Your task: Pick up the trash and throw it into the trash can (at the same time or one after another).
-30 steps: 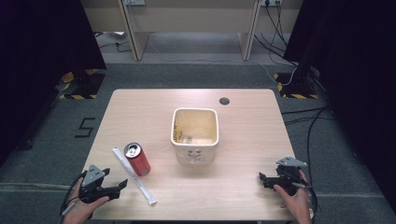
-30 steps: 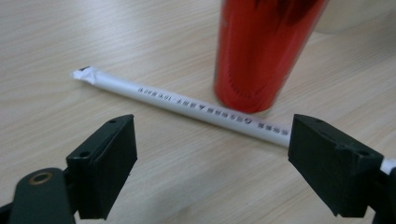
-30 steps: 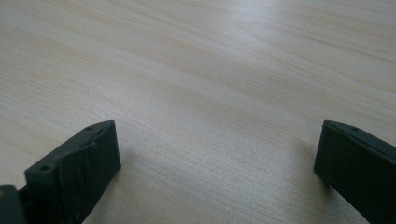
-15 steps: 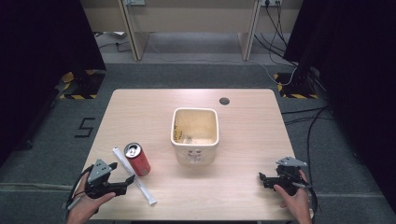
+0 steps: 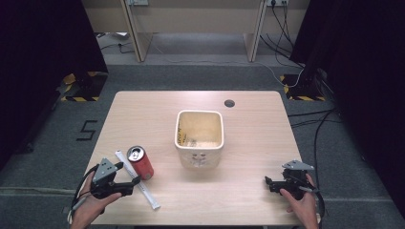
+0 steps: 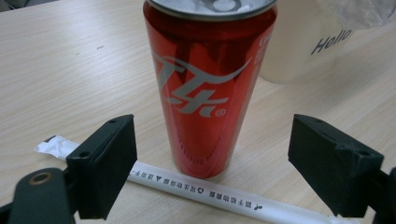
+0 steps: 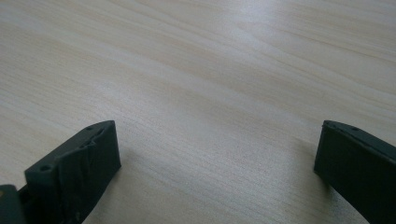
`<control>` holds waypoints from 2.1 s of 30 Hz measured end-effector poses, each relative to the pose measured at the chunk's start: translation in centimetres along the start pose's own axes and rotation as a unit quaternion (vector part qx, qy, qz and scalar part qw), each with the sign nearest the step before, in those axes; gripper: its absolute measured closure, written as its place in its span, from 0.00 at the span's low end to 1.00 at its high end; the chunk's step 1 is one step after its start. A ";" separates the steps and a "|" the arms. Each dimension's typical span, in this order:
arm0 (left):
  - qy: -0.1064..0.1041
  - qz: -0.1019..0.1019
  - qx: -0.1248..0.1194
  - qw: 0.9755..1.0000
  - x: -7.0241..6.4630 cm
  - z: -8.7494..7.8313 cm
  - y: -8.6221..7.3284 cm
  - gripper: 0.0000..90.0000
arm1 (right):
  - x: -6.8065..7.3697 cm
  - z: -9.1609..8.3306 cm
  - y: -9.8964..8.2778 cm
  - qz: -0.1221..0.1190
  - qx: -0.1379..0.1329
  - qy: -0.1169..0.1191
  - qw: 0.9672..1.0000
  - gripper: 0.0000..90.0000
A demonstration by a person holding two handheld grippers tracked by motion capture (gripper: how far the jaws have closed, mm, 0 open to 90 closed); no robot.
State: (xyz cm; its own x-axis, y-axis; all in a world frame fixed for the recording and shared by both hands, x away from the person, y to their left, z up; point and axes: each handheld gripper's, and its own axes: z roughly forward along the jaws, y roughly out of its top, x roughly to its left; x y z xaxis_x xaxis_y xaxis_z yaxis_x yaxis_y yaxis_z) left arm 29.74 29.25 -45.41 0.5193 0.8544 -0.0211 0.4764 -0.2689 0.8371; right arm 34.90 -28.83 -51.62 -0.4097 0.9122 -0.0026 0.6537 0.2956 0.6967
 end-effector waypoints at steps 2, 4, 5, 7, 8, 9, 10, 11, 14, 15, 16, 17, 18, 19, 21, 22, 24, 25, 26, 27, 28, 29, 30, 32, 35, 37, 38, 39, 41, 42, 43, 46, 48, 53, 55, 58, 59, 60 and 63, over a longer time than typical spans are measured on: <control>0.000 0.000 -0.001 1.000 0.0 0.1 0.2 0.17 | 0.0 0.0 0.0 -0.001 -0.001 0.000 1.000 0.00; -0.001 -0.001 -0.003 1.000 0.0 0.1 0.4 0.17 | 0.0 0.0 0.0 -0.001 0.000 0.000 1.000 0.00; -0.002 -0.001 -0.005 1.000 0.0 0.1 0.5 0.17 | 0.0 0.0 0.0 -0.002 -0.001 0.000 1.000 0.00; -0.004 -0.001 -0.006 1.000 -0.1 0.1 0.7 0.17 | 0.0 0.0 0.0 -0.002 -0.001 0.000 1.000 0.00; -0.006 -0.001 -0.007 1.000 -0.1 0.1 0.8 0.17 | 0.0 0.0 0.0 -0.002 -0.001 0.000 1.000 0.00; -0.007 0.001 -0.008 1.000 -0.2 0.2 1.0 0.17 | 0.0 0.0 0.0 -0.002 0.000 0.000 1.000 0.00; -0.007 0.002 -0.008 1.000 -0.3 0.2 1.0 0.17 | 0.0 0.0 0.0 -0.002 -0.001 0.000 1.000 0.00; -0.007 0.002 -0.008 1.000 -0.3 0.2 1.0 0.17 | 0.0 0.0 0.0 -0.002 -0.001 0.000 1.000 0.00; -0.011 0.006 -0.009 1.000 -0.5 0.4 1.4 0.17 | 0.0 0.0 0.0 -0.002 0.000 0.001 1.000 0.00; -0.010 0.006 -0.009 1.000 -0.5 0.5 1.5 0.17 | 0.0 0.0 0.0 -0.002 -0.001 0.000 1.000 0.00; -0.010 0.007 -0.009 1.000 -0.5 0.5 1.5 0.17 | 0.0 0.0 0.0 -0.002 0.000 0.001 1.000 0.00; -0.009 0.006 -0.009 1.000 -0.5 0.6 1.6 0.17 | 0.0 0.0 0.0 -0.002 0.000 0.000 1.000 0.00; -0.008 0.004 -0.010 1.000 -0.5 0.7 1.7 0.17 | 0.0 0.0 0.0 -0.002 0.000 0.001 1.000 0.00; -0.007 0.005 -0.009 1.000 -0.4 0.8 1.8 0.17 | 0.0 0.0 0.0 -0.002 0.000 0.001 1.000 0.00; -0.005 0.002 -0.011 1.000 -0.3 1.0 1.9 0.17 | 0.0 0.0 0.0 -0.003 -0.001 0.001 1.000 0.00; -0.004 0.001 -0.010 1.000 -0.2 1.1 2.0 0.17 | 0.0 0.0 0.0 -0.002 0.000 0.001 1.000 0.00; -0.003 0.003 -0.010 1.000 -0.2 1.2 2.2 0.17 | 0.0 0.0 0.0 -0.002 0.000 0.001 1.000 0.00; -0.003 0.004 -0.011 1.000 -0.2 1.3 2.3 0.17 | 0.0 0.0 0.0 -0.002 0.000 0.001 1.000 0.00; -0.003 0.003 -0.011 1.000 -0.2 1.3 2.4 0.17 | 0.0 0.0 0.0 -0.002 0.000 0.001 1.000 0.00; -0.003 0.004 -0.011 1.000 -0.1 1.4 2.4 0.17 | 0.0 0.0 0.0 -0.002 0.000 0.001 1.000 0.00; -0.002 0.003 -0.009 1.000 0.0 1.5 2.5 0.17 | 0.0 0.0 0.0 -0.002 0.000 0.001 1.000 0.00; -0.001 0.003 -0.009 1.000 0.0 1.5 2.5 0.17 | 0.0 0.0 0.0 -0.002 0.000 0.001 1.000 0.00; -0.001 0.002 -0.008 1.000 0.1 1.6 2.5 0.17 | 0.0 0.0 0.0 -0.002 0.000 0.001 1.000 0.00; -0.001 0.002 -0.006 1.000 0.1 1.8 2.6 0.17 | 0.0 0.0 0.0 -0.002 -0.001 0.001 1.000 0.00; 0.000 0.002 -0.004 1.000 0.2 2.1 2.7 0.17 | 0.0 0.0 0.0 -0.002 0.000 0.001 1.000 0.00; 0.000 0.002 -0.003 1.000 0.3 2.2 2.7 0.17 | 0.0 0.0 0.0 -0.002 0.000 0.001 1.000 0.00; 0.001 0.001 -0.002 1.000 0.3 2.3 2.8 0.17 | 0.0 0.0 0.0 -0.002 0.000 0.001 1.000 0.00; 0.001 0.002 -0.002 1.000 0.3 2.4 2.8 0.17 | 0.0 0.0 0.0 -0.002 0.000 0.001 1.000 0.00; 0.001 0.002 -0.002 1.000 0.3 2.4 2.9 0.17 | 0.0 0.0 0.0 -0.002 0.000 0.001 1.000 0.00; 0.001 0.003 -0.001 1.000 0.3 2.6 3.0 0.17 | 0.0 0.0 0.0 -0.003 -0.001 0.001 1.000 0.00; 0.002 0.003 -0.001 1.000 0.4 2.6 3.1 0.17 | 0.0 0.0 0.0 -0.002 0.000 0.001 1.000 0.00; 0.003 0.004 0.001 1.000 0.4 2.9 3.2 0.17 | 0.0 0.0 0.0 -0.002 0.000 0.001 1.000 0.00; 0.002 0.005 0.002 1.000 0.4 3.0 3.3 0.17 | 0.0 0.0 0.0 -0.003 0.000 0.001 1.000 0.00; 0.002 0.006 0.003 1.000 0.5 3.3 3.4 0.19 | 0.0 0.0 0.0 -0.002 0.000 0.001 1.000 0.00; 0.002 0.006 0.004 1.000 0.5 3.5 3.5 0.20 | 0.0 0.0 0.0 -0.003 0.000 0.001 1.000 0.00; 0.000 0.006 0.004 1.000 0.4 3.7 3.5 0.21 | 0.0 0.0 0.0 -0.002 0.000 0.001 1.000 0.00; -0.001 0.007 0.004 1.000 0.4 3.7 3.5 0.22 | 0.0 0.0 0.0 -0.003 0.000 0.001 1.000 0.00; -0.002 0.007 0.005 1.000 0.4 3.8 3.5 0.24 | 0.0 0.0 0.0 -0.002 0.000 0.001 1.000 0.00; -0.004 0.007 0.003 1.000 0.4 3.8 3.6 0.29 | 0.0 0.0 0.0 -0.003 0.000 0.002 1.000 0.00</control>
State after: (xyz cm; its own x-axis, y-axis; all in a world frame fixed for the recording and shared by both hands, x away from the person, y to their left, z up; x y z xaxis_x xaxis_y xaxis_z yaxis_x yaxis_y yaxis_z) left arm 34.37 26.95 -44.53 0.5307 0.8474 -0.0138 0.4742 -0.2834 0.8336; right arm 34.92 -28.85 -51.62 -0.4151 0.9098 -0.0041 0.6509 0.3001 0.6973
